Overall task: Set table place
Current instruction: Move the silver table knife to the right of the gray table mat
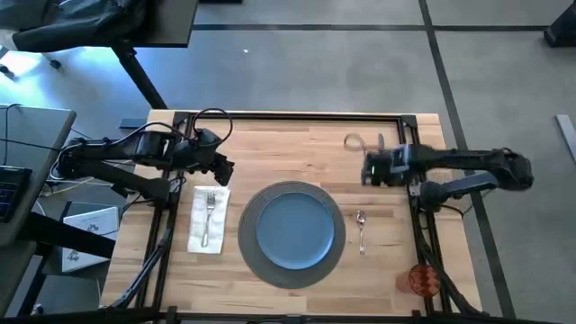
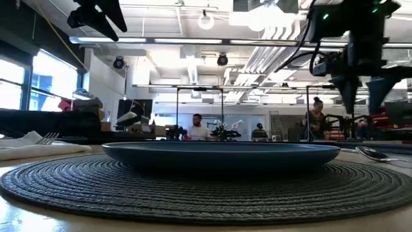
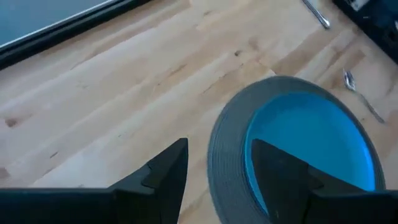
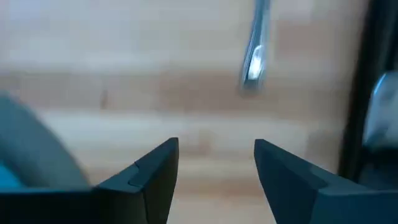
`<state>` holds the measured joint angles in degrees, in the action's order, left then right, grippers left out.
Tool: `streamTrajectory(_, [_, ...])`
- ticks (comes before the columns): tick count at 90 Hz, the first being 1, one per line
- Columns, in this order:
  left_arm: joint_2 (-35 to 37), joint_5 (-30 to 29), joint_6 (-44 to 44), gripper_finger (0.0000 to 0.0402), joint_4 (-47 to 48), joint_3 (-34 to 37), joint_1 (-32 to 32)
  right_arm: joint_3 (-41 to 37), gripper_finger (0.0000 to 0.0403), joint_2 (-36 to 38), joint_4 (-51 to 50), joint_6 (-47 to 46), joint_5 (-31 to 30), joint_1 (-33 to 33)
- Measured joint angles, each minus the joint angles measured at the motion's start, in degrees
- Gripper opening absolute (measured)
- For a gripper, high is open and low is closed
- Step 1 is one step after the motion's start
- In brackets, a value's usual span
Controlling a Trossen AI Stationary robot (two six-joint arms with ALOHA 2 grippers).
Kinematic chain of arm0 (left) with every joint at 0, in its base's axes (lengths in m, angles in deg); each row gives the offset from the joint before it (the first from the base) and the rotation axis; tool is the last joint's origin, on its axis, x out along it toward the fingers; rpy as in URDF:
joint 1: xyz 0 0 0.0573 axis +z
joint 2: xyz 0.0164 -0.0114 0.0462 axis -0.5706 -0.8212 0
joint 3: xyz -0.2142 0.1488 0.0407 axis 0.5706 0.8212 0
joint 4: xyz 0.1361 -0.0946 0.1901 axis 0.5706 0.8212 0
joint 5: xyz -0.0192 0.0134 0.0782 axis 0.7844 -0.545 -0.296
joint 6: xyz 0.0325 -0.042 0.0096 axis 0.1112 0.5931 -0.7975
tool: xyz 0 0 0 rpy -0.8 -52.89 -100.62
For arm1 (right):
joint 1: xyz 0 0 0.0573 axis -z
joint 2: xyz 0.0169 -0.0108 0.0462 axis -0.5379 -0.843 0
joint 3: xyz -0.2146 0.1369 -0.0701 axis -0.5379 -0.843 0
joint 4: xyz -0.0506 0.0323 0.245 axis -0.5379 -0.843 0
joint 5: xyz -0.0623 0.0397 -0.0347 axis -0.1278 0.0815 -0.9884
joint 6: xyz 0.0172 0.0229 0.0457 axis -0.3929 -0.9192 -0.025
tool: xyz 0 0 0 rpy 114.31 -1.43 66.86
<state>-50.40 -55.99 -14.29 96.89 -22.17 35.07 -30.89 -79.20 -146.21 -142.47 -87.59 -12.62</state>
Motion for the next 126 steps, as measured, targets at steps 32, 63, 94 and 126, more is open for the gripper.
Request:
streamTrajectory(32, [0.0,-0.7,1.8,0.0161,-10.6,0.0,5.4,-5.5,0.0138,-10.5,16.6,24.5,2.7,26.1])
streamTrajectory(63, [0.0,0.7,1.9,0.0161,-11.6,0.0,7.6,-5.3,0.0075,-21.6,21.3,29.0,1.7,27.7])
streamTrajectory(94, [0.0,1.1,0.5,0.0161,-11.6,0.0,7.6,-6.1,0.0008,-19.1,10.3,26.8,9.2,22.7])
streamTrajectory(126, [0.0,5.5,-7.2,0.0161,-11.2,0.0,7.6,-14.3,0.0,-10.0,11.9,-3.7,20.2,-3.4])
